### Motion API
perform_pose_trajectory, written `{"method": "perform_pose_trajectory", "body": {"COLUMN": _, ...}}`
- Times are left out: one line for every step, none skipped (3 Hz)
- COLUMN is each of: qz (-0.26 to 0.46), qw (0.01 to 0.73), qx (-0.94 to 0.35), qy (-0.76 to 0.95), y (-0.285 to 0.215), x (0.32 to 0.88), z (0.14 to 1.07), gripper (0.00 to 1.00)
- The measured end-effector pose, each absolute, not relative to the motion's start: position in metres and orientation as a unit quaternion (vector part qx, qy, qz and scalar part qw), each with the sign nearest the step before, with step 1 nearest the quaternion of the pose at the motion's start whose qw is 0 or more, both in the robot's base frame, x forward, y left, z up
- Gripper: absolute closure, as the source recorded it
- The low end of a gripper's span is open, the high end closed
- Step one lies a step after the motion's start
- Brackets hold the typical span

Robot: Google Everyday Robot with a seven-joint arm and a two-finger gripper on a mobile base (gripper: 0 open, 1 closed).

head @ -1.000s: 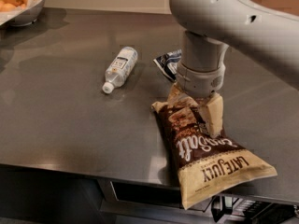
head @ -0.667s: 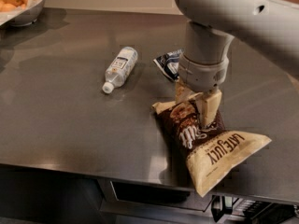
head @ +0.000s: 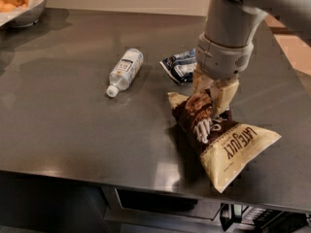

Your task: Pick brown chip bag

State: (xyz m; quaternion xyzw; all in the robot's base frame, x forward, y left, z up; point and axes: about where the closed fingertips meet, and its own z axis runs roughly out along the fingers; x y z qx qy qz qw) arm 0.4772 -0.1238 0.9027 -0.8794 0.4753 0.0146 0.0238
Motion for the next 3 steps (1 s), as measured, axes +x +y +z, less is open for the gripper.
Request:
{"method": "perform_pose_trajectory", "body": {"qz": 0.023, "qw": 0.059, "qx": -0.874, "qy": 0.482, "y": -0.125, "x": 0.486, "z": 0.925, "gripper": 1.0}}
{"method": "perform_pose_trajectory", "body": {"qz": 0.018, "qw": 0.107, "qx": -0.879, "qy": 0.464, "y": -0.118, "x": 0.496, "z": 0.959, "gripper": 1.0}}
{"method": "perform_pose_trajectory", "body": {"qz": -0.002, "qw": 0.152, "qx": -0.888, "qy": 0.435, "y": -0.106, "x": 0.506, "z": 0.999, "gripper": 1.0}}
